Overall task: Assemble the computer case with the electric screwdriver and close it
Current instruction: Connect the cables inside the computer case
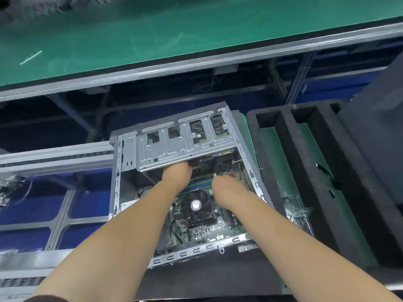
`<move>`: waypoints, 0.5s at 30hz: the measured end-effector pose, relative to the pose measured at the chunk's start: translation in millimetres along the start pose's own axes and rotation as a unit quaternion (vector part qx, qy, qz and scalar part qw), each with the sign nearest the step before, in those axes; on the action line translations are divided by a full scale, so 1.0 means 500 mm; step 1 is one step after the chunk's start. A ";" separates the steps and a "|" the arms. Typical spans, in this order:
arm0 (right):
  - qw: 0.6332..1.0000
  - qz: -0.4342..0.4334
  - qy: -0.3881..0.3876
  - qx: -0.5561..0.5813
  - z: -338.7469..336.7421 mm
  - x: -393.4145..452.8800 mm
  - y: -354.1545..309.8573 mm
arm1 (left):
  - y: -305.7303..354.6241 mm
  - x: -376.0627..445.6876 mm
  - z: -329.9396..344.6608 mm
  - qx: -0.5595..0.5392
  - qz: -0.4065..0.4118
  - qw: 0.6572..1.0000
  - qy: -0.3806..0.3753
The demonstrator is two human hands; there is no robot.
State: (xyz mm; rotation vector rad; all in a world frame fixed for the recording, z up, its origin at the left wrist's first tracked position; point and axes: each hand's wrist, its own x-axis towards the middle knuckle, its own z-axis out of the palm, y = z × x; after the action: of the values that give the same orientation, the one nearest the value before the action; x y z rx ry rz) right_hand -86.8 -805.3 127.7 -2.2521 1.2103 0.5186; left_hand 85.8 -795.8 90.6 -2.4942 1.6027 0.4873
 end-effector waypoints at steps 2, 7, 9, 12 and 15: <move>1.000 -0.008 -0.012 -0.007 0.002 -0.001 0.001 | 0.019 0.004 0.006 -0.026 0.009 1.000 -0.002; 1.000 -0.007 -0.011 -0.016 0.004 0.001 0.003 | 0.027 0.015 0.005 0.016 0.043 0.999 -0.009; 1.000 -0.005 -0.006 -0.014 0.005 0.002 0.003 | 0.022 0.016 0.002 0.004 0.049 0.998 -0.030; 1.000 -0.001 -0.001 -0.014 0.005 0.001 0.002 | 0.017 0.017 0.001 -0.027 0.062 0.996 -0.054; 1.000 0.002 -0.001 -0.015 0.006 0.002 0.002 | 0.011 0.019 -0.002 -0.038 0.065 0.996 -0.056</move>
State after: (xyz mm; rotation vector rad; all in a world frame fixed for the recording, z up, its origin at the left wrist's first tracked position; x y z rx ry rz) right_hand -87.7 -804.6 124.6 -2.2741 1.2139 0.5449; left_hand 84.7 -806.5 88.5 -2.3774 1.7410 0.7057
